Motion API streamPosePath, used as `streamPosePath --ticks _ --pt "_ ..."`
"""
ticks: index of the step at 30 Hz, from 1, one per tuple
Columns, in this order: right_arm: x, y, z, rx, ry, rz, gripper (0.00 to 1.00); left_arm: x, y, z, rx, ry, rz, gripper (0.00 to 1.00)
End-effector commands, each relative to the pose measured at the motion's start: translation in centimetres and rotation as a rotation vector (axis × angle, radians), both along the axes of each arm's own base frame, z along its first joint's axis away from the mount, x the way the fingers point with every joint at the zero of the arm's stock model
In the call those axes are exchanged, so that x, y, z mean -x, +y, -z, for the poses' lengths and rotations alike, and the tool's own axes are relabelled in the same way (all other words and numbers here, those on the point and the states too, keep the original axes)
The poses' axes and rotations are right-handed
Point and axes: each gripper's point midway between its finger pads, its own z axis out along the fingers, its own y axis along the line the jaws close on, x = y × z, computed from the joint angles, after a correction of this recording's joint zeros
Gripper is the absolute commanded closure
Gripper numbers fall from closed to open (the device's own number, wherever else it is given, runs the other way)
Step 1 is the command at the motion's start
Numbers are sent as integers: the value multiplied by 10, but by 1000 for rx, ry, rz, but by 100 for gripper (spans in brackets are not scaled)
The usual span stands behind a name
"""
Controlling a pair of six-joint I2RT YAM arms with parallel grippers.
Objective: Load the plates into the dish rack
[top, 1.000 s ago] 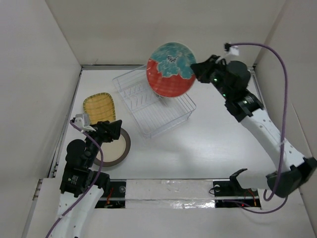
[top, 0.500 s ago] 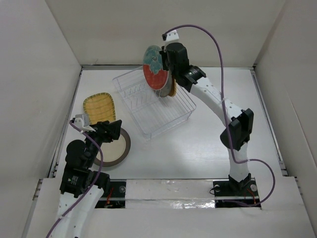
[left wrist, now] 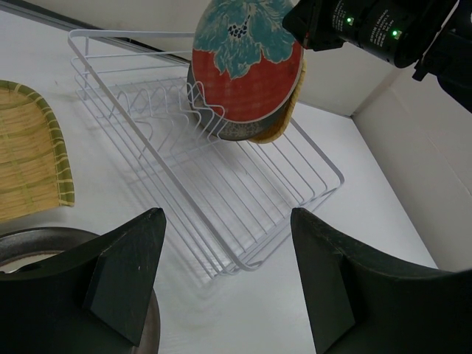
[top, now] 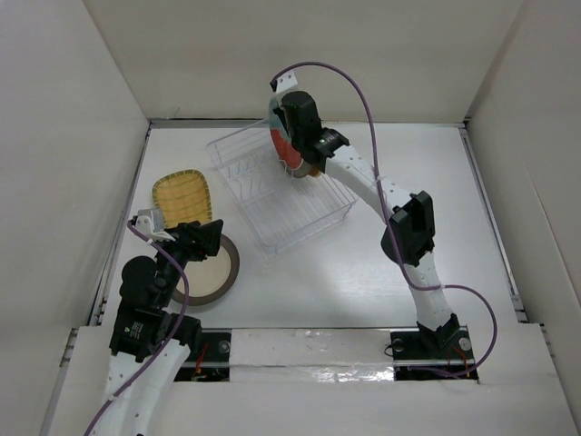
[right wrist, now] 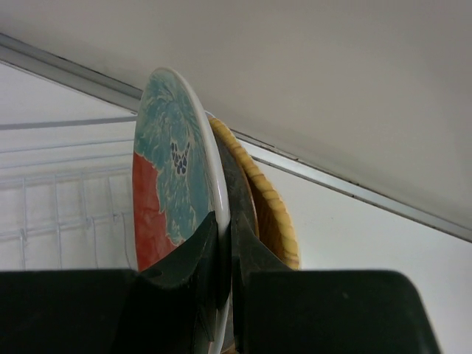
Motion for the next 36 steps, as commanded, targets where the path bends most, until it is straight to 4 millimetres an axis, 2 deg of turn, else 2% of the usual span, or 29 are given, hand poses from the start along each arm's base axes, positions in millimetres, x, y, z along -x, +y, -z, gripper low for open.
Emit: streamPosePath --ticks 1,2,3,4,8,10,13,14,15,16,18,19,20,21,22,23,24,25,26,27,28,29,30,31,32,33,35,36 --pt "10 9 -97 -162 -258 10 100 -2 -1 -9 5 -36 2 34" --pt "10 10 -90 -151 -244 8 100 -3 -1 -9 5 -36 1 34" --pt "13 17 -90 -168 -258 -2 100 -3 -1 -8 4 -34 1 34" --pt "16 24 -74 -151 -235 -10 100 -3 -1 -9 5 -36 -1 34" --pt "17 30 -46 -140 -202 -6 100 -3 -1 -8 4 -32 2 35" --pt "17 32 -39 -152 -183 -1 99 -3 -2 -8 4 -32 4 35" --pt "19 24 -44 -181 -179 42 79 -2 -1 -9 5 -37 1 35" --pt "20 22 -48 -192 -179 51 67 -2 0 -11 8 -42 -2 35" --pt "22 20 -54 -204 -177 54 40 -1 0 -10 8 -42 -4 35" --pt "28 17 -66 -242 -178 54 31 -1 0 -10 8 -42 -4 34" --pt "37 16 -72 -272 -155 27 20 -1 0 -10 10 -42 -5 35" --pt "45 21 -78 -314 -147 9 19 -1 0 -11 11 -44 -4 36" --pt "62 21 -101 -362 -164 -25 18 -1 0 -11 9 -45 1 39" --pt "72 22 -107 -387 -161 -42 18 0 -1 -12 10 -48 4 44" --pt "82 28 -92 -419 -120 -55 20 1 -1 -13 9 -53 4 52" --pt "108 35 -92 -472 -101 -93 41 2 0 -16 11 -65 4 57" --pt "124 34 -120 -518 -137 -121 56 3 0 -16 12 -69 2 62" --pt "138 43 -90 -551 -81 -138 75 4 1 -18 14 -77 2 72" --pt "167 62 -86 -590 -45 -216 100 5 2 -19 16 -83 -4 77" --pt "192 64 -106 -716 -45 -263 100 7 3 -22 20 -97 -7 83" --pt "209 71 -96 -751 -15 -293 100 8 4 -23 23 -100 -10 94" --pt "223 73 -56 -741 46 -271 100 9 6 -25 25 -109 -19 99" --pt "251 84 -57 -811 71 -310 100 11 7 -27 28 -118 -24 100" --pt "265 90 -42 -892 128 -303 100 11 8 -27 33 -121 -28 100" --pt "276 90 -7 -884 184 -279 100 12 9 -29 36 -128 -34 100" --pt "296 101 4 -923 231 -297 100 13 10 -29 39 -131 -36 100" --pt "316 109 29 -1015 312 -260 100 16 10 -32 46 -144 -35 100" --pt "326 109 51 -1016 344 -231 97 17 11 -33 47 -149 -35 100"
